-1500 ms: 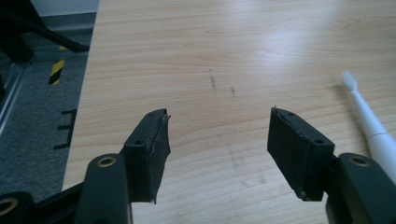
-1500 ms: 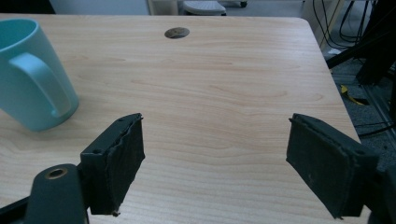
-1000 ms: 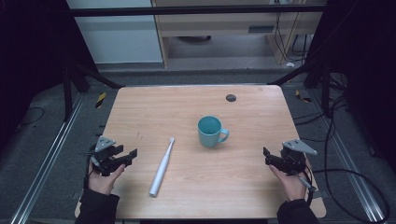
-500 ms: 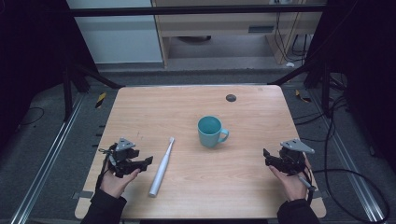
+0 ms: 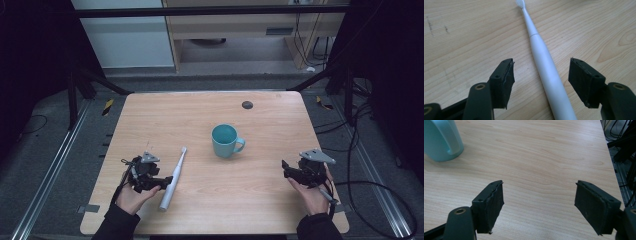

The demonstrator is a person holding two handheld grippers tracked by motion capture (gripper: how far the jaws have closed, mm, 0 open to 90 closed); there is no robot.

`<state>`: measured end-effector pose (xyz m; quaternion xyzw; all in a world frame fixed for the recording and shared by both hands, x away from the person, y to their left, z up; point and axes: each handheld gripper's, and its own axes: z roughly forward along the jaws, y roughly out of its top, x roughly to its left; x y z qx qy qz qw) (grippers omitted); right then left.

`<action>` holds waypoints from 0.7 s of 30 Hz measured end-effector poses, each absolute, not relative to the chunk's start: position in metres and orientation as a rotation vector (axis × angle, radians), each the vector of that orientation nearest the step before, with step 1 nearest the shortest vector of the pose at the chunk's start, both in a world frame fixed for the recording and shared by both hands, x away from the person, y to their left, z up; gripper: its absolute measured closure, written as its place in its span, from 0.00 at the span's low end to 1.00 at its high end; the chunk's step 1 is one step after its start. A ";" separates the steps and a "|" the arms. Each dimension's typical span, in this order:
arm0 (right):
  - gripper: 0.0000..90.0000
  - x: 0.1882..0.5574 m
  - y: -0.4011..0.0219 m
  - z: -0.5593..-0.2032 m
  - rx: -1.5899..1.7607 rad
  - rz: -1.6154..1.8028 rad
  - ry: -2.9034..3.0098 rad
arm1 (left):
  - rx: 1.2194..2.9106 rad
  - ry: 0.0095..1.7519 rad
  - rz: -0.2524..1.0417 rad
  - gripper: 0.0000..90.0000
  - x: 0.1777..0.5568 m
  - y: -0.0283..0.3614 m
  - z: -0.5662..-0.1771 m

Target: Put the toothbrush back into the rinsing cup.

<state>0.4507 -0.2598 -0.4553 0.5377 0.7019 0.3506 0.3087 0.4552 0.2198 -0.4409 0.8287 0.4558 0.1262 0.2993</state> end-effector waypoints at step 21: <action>0.28 0.452 -0.259 -0.457 1.425 0.910 1.876 | 2.330 1.266 0.232 0.46 0.467 0.199 -0.455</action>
